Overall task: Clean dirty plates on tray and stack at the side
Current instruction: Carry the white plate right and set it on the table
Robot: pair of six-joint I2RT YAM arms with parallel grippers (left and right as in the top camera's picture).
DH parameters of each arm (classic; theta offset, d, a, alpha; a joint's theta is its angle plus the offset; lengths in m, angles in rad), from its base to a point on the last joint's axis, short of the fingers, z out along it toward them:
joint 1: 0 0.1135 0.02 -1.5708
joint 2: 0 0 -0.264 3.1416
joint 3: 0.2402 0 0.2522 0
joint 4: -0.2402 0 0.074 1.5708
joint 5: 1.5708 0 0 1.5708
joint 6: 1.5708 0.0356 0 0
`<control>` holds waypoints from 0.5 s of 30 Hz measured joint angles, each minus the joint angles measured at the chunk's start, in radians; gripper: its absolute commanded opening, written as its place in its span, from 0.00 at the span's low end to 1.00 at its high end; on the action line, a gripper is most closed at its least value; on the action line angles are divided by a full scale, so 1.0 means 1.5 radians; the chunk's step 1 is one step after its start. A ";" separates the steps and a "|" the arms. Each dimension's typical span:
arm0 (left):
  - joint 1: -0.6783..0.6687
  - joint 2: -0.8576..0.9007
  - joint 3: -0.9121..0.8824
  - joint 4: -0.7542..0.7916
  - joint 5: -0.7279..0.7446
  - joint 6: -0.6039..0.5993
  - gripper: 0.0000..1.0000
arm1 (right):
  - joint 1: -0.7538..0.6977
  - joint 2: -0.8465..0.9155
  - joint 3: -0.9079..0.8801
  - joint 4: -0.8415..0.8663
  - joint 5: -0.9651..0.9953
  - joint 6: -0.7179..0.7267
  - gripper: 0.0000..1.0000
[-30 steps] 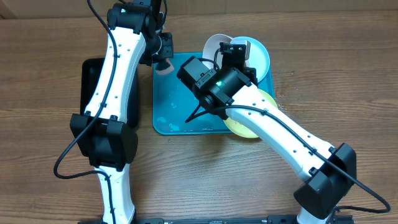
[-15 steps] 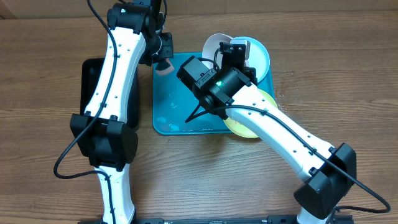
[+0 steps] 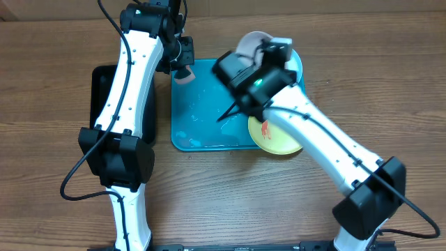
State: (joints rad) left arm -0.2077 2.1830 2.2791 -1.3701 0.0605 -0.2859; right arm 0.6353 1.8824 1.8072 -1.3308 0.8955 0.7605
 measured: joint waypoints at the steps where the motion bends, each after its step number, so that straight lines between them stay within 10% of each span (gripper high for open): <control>1: 0.000 0.000 0.000 0.000 0.000 0.000 0.04 | -0.022 0.000 0.000 0.004 -0.026 -0.005 0.04; 15: -0.005 0.000 0.000 -0.002 0.000 0.000 0.04 | -0.477 0.000 0.000 0.037 -0.497 -0.147 0.04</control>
State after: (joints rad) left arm -0.2157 2.1826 2.2791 -1.3731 0.0605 -0.2859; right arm -0.0807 1.8824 1.8069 -1.2758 0.1493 0.5396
